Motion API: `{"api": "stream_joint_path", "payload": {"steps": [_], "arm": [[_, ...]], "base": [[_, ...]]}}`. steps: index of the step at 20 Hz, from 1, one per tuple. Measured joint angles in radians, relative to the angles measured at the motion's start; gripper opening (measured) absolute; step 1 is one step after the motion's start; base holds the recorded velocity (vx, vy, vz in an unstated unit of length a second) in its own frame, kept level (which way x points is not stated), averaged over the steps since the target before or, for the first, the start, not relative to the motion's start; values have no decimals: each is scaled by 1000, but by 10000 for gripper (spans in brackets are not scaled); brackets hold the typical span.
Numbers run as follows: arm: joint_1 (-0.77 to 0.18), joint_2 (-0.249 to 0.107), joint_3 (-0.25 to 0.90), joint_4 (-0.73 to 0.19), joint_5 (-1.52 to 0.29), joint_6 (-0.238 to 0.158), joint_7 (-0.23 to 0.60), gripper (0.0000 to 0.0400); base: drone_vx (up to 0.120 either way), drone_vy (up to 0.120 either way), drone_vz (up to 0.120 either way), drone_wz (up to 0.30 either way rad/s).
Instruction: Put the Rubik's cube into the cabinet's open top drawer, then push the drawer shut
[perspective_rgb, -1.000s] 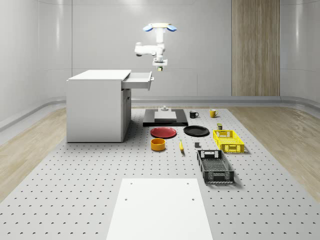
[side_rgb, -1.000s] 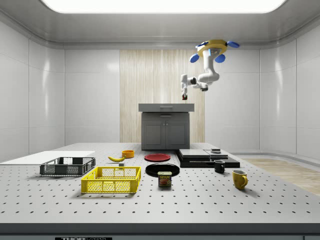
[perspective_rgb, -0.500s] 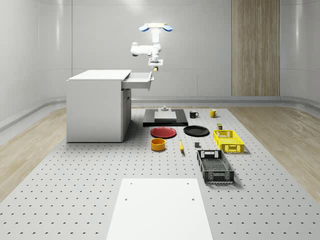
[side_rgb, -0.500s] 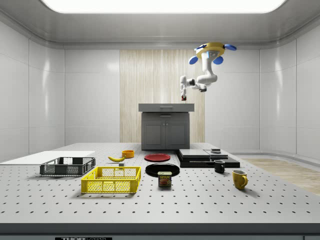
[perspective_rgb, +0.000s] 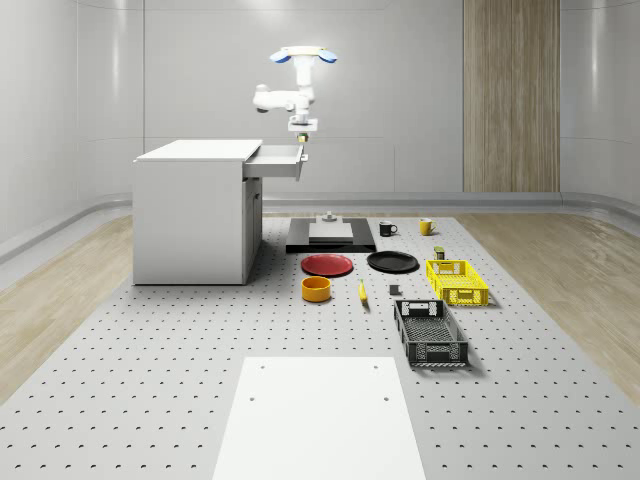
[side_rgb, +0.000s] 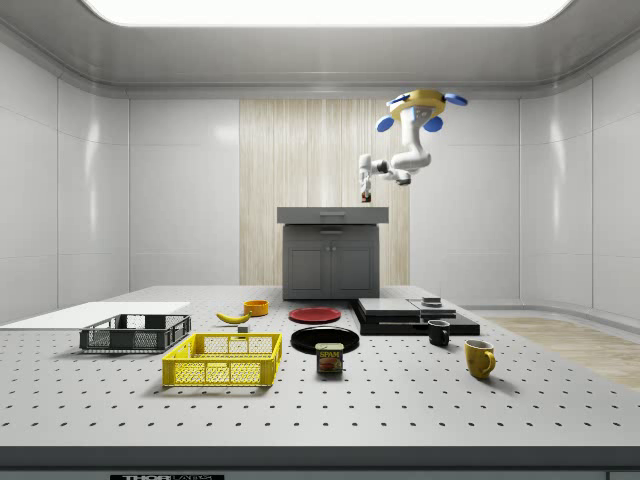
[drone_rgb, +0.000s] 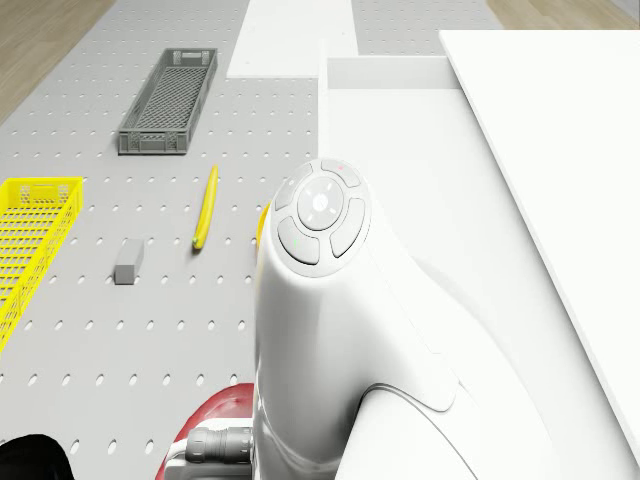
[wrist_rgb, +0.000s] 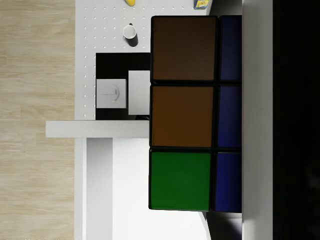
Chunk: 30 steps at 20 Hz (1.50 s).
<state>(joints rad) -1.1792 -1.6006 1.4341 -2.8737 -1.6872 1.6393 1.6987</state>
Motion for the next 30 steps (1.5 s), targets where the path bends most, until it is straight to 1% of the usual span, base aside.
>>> {"api": "stream_joint_path", "payload": {"steps": [13, 23, 26, 30], "arm": [[0, -1, 0, 0, 0, 1, 0, 320], [0, -2, 0, 0, 1, 2, 0, 320], [-3, -2, -18, 2, -17, 7, 1, 320], [-10, -4, -71, 11, -67, 24, 6, 320]], "base": [[117, -120, 0, 0], [0, -120, 0, 0], [0, -13, 0, 0], [0, 0, 0, 0]]}}
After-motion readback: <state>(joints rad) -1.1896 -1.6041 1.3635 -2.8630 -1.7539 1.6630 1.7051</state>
